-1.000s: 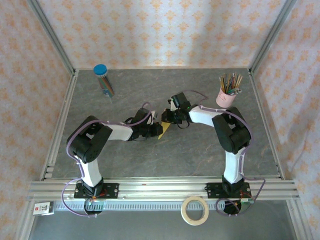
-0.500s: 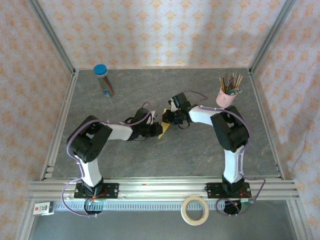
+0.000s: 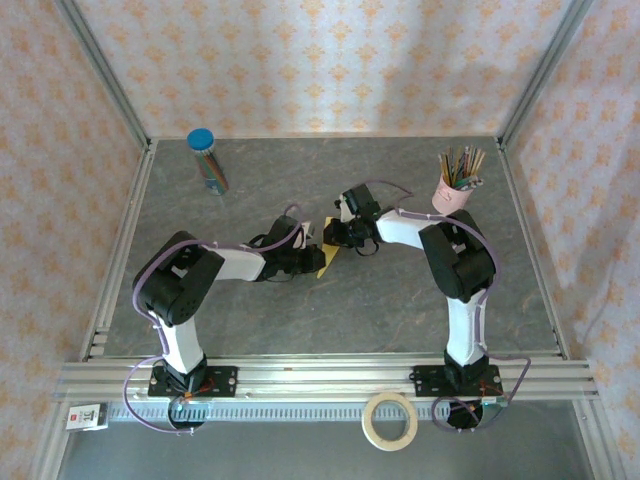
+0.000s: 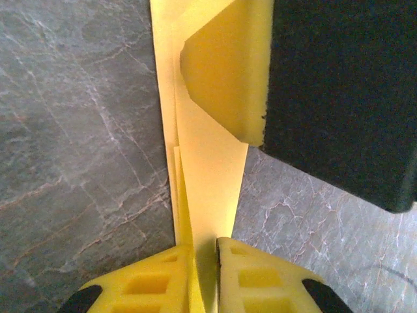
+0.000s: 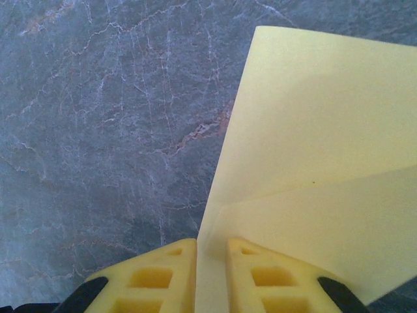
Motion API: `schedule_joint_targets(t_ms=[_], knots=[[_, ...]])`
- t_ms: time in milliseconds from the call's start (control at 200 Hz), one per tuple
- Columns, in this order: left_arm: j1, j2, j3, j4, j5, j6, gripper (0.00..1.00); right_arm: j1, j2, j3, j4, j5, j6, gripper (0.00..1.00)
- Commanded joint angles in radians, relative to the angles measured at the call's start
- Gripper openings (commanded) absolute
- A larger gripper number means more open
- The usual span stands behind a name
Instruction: Fold a paper plane with a square sheet of paper (pick it up from the middle)
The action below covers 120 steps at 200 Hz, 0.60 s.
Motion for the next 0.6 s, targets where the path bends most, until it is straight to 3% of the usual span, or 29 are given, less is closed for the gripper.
schedule_joint_targets(t_ms=[0, 195, 596], knots=[[-0.026, 0.002, 0.000, -0.061, -0.037, 0.010, 0.20, -0.005, -0.004, 0.026, -0.026, 0.005, -0.022, 0.18], [-0.025, -0.054, 0.009, -0.075, -0.053, -0.009, 0.26, -0.005, 0.002, 0.025, -0.030, 0.004, -0.024, 0.18], [-0.022, -0.120, -0.004, -0.049, -0.059, -0.060, 0.25, -0.004, -0.002, 0.025, -0.029, -0.004, -0.024, 0.18]])
